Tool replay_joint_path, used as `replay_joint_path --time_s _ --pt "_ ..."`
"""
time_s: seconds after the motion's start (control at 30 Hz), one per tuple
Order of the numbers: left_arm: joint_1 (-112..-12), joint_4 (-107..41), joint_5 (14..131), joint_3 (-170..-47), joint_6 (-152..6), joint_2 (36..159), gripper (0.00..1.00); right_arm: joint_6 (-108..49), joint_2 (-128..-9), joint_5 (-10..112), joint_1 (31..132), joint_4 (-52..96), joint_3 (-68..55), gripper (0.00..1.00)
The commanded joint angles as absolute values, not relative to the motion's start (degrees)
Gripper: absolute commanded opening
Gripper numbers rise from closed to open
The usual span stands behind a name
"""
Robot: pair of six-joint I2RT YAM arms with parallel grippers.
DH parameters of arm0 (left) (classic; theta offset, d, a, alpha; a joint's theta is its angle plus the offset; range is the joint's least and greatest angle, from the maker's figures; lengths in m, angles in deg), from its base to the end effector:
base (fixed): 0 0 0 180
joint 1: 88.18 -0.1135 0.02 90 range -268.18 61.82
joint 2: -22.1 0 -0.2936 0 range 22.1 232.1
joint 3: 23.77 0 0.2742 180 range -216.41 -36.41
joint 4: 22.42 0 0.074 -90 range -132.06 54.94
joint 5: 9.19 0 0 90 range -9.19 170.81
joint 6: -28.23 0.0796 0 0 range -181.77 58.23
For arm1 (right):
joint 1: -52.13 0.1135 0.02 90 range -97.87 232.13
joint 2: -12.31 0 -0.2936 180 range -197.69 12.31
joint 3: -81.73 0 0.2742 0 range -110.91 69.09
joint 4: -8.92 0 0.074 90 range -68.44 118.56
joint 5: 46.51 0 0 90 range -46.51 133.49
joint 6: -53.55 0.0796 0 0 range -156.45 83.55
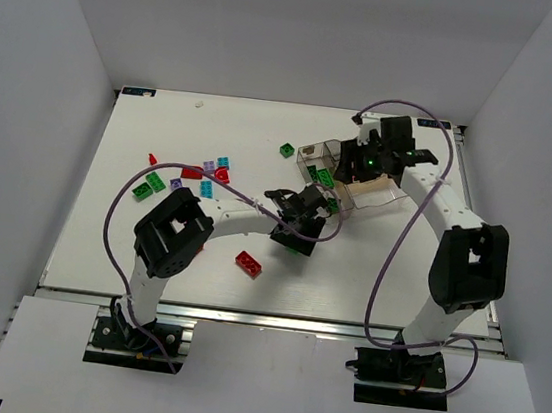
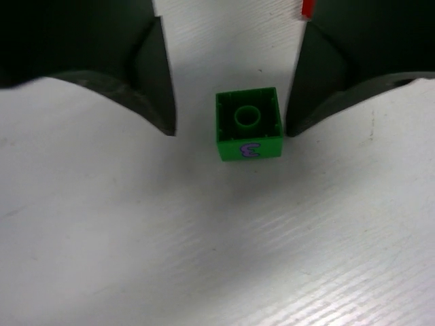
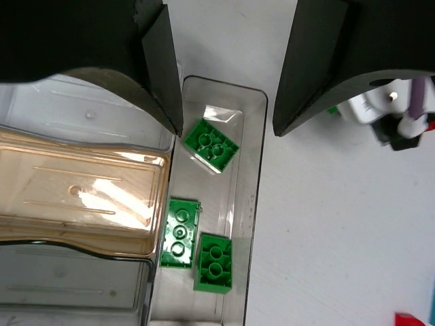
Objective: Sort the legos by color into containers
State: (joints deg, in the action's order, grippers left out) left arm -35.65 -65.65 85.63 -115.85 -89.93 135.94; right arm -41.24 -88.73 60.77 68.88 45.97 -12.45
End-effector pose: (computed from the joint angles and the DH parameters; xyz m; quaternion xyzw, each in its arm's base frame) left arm 0.2840 -0.3596 0.1415 0.1970 0.9554 -0.1088 0.1915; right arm 0.4303 0.1542 0.2649 -0.2278 0.8827 0.1778 0.3705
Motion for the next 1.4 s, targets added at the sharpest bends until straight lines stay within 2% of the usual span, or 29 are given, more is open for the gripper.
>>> replay_joint_path --time_s 0.0,0.03,0.1,0.13,0.2,0.27,0.37,0.4,0.43,0.5,0.53,0.7,0.73,0.8,0.9,1.07,1.23,1.27,1.37 --pt "-35.3 -68.2 89.4 -118.9 -89.3 136.6 0.71 -39.4 -84.2 64.0 67.3 46.1 -11.3 0.61" --pt "-35.3 -68.6 89.9 -119.3 -89.3 137.0 0.62 -39.3 -83.3 64.1 67.1 46.0 -11.2 0.61" --pt "-35.3 -69.5 91.3 -120.4 -89.2 137.1 0.51 -39.0 -82.6 64.1 66.6 45.8 -10.3 0.60" --pt "-35.3 -69.8 91.7 -120.8 -89.2 137.1 0.37 -39.0 -81.8 64.2 66.4 45.5 -9.9 0.59" --pt "-34.8 -70.3 92.3 -121.8 -89.0 136.0 0.23 -39.0 -80.9 64.2 65.8 44.7 -8.4 0.58" --pt "-34.7 -70.7 92.8 -122.5 -89.0 134.5 0.12 -39.5 -79.3 64.1 65.5 44.2 -7.5 0.56" --pt "-34.7 -68.0 91.4 -123.8 -89.0 129.6 0.06 -40.6 -76.7 63.4 64.7 42.8 -5.0 0.54" --pt "-35.4 -67.0 90.1 -124.2 -89.0 128.3 0.05 -40.8 -75.2 62.4 64.4 41.7 -3.4 0.50" --pt "-36.4 -64.5 88.6 -124.4 -89.8 126.3 0.04 -42.0 -74.6 62.4 63.6 40.8 -2.3 0.36" --pt "-37.2 -63.2 87.6 -125.7 -90.4 125.4 0.01 -43.4 -73.8 63.4 63.1 40.4 -1.1 0.14" --pt "-37.8 -63.2 87.7 -129.3 -90.2 125.7 0.01 -43.7 -73.8 64.5 62.4 41.0 -0.7 0.00" --pt "-39.3 -67.5 87.6 -143.9 -89.8 136.4 0.00 -47.5 -73.3 72.8 60.0 43.7 0.9 0.00" --pt "-39.9 -68.1 88.8 -147.6 -89.9 137.8 0.00 -48.1 -72.9 73.3 59.9 43.0 2.4 0.11" --pt "-39.9 -69.3 90.0 -150.4 -90.2 141.8 0.00 -49.2 -70.7 74.3 59.7 41.3 4.1 0.25" --pt "-40.5 -70.2 92.1 -155.0 -90.3 145.7 0.01 -50.2 -68.6 74.5 59.6 40.1 6.4 0.33" --pt "-41.6 -71.4 93.1 -160.8 -89.8 150.1 0.08 -51.0 -68.0 74.7 59.4 40.5 7.1 0.38" --pt "-42.7 -71.5 92.5 -161.2 -90.0 152.0 0.27 -50.9 -68.0 75.5 59.3 40.3 7.3 0.50" --pt "-42.7 -71.4 92.0 -161.0 -90.1 152.1 0.39 -50.9 -68.1 75.6 59.2 40.2 7.3 0.54" --pt "-43.2 -71.8 91.4 -160.4 -90.1 152.7 0.60 -51.1 -68.1 75.8 59.3 40.3 7.3 0.58"
